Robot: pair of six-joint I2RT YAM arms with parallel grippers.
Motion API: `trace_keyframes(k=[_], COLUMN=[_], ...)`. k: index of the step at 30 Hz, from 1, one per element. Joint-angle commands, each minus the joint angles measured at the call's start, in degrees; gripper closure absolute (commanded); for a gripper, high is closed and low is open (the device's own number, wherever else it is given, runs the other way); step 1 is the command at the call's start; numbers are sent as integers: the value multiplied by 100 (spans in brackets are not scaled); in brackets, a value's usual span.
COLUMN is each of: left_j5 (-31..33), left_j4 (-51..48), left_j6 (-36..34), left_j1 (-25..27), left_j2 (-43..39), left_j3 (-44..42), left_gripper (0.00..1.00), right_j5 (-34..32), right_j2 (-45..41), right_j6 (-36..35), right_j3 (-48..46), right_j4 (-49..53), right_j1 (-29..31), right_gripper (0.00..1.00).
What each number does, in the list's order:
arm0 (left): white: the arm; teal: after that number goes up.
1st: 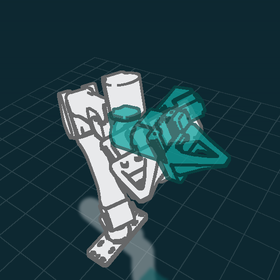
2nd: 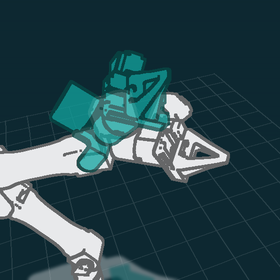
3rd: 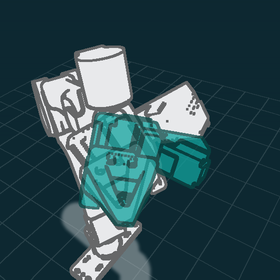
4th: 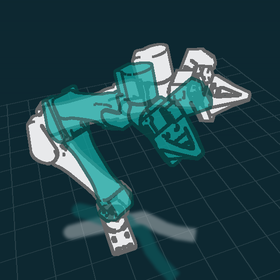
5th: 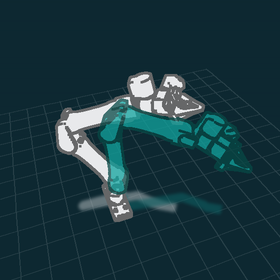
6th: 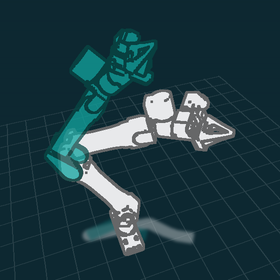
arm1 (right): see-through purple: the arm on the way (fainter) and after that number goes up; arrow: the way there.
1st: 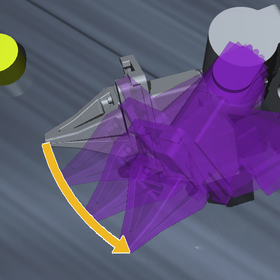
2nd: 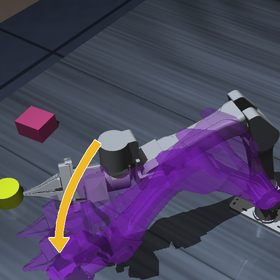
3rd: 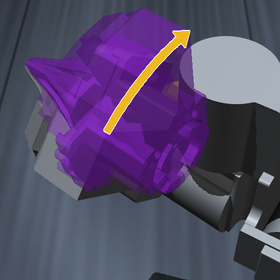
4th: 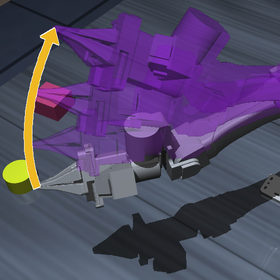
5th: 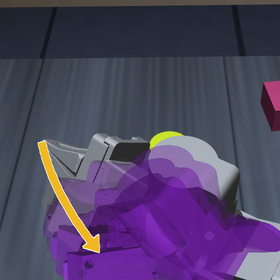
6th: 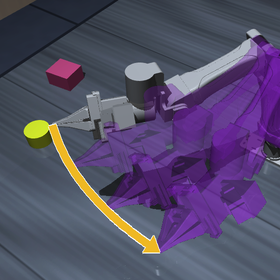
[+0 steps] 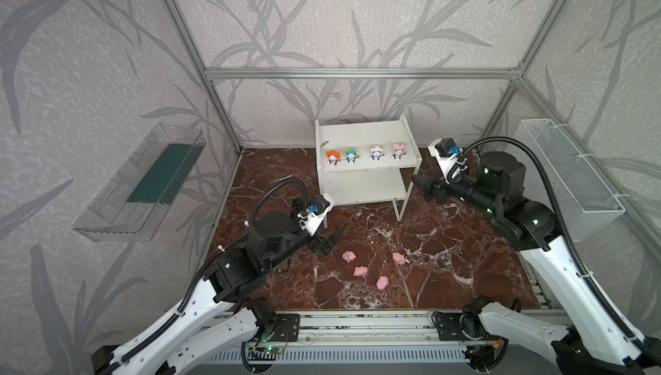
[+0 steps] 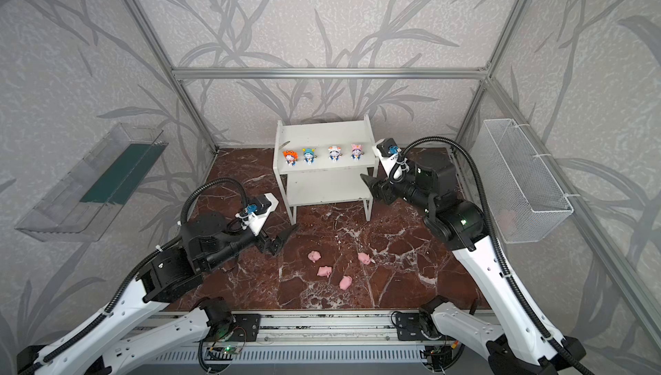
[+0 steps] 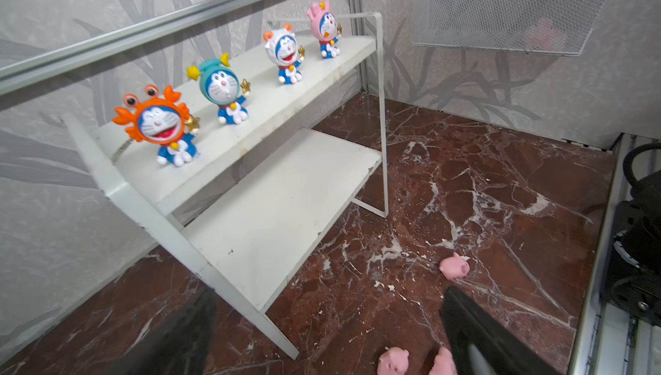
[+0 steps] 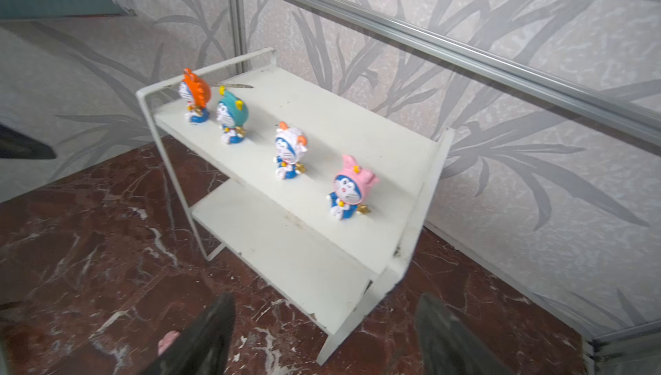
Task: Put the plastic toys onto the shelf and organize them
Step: 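Move the right gripper back down toward the pink pig toys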
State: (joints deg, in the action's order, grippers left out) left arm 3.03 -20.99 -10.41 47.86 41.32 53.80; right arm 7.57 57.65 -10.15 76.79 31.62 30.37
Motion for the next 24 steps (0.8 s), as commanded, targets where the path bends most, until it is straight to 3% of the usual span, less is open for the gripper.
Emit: trace_keyframes(k=[1, 8, 14, 17, 20, 24], left_j5=[295, 234, 274, 218, -12, -134], left_j4=[201, 106, 184, 236, 246, 228], left_j6=[-318, -276, -240, -242, -202, -198], left_j1=[-39, -34, -39, -35, -37, -39], left_j2=[-28, -29, -322, -435, -434, -365], left_j3=[221, 258, -108, -279, -380, -420], left_gripper=[1, 1, 1, 1, 1, 1], right_j5=[-395, -572, -623, -783, -811, -887], right_j2=[-385, -1080, -1211, -1153, -796, -373], right_j6=[384, 1477, 3012, 3837, 4443, 4961], right_j3=[-527, -1829, -3427, -4065, -4401, -4719], right_j4=[465, 532, 44, -251, -324, -541], right_j1=[588, 1738, 1973, 1957, 1823, 1638], right_gripper=[13, 10, 12, 25, 48, 55])
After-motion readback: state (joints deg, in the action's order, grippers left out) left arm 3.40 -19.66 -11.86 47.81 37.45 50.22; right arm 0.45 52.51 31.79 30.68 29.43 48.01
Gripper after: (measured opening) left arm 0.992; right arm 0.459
